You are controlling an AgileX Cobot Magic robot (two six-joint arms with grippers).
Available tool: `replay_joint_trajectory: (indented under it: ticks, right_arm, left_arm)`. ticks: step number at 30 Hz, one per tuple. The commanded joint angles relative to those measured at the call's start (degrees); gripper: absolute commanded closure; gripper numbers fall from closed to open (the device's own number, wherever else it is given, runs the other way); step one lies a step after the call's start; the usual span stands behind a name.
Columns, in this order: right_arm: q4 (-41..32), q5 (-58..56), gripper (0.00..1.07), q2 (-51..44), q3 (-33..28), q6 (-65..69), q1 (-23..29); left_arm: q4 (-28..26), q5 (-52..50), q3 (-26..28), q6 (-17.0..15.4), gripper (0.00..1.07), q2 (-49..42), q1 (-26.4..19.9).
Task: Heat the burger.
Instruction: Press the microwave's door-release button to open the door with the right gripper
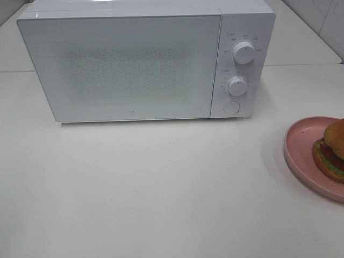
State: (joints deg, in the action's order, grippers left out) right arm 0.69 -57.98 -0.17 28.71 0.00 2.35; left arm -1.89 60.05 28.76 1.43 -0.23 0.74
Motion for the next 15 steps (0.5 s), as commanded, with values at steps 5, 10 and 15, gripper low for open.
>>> replay_joint_trajectory:
  ticks: [5, 10, 15]
  right_arm:
    - [-0.06, 0.69, 0.37, -1.49, -0.17, 0.0, 0.17]
    - [-0.06, 0.69, 0.37, -1.49, -0.17, 0.0, 0.17]
    - [-0.06, 0.69, 0.37, -1.49, -0.17, 0.0, 0.17]
  left_arm:
    - [-0.23, -0.4, -0.06, -0.06, 1.06, -1.26, 0.34]
    - [-0.23, -0.4, -0.06, -0.06, 1.06, -1.26, 0.34]
    - [-0.23, -0.4, -0.06, -0.06, 1.06, -1.26, 0.34]
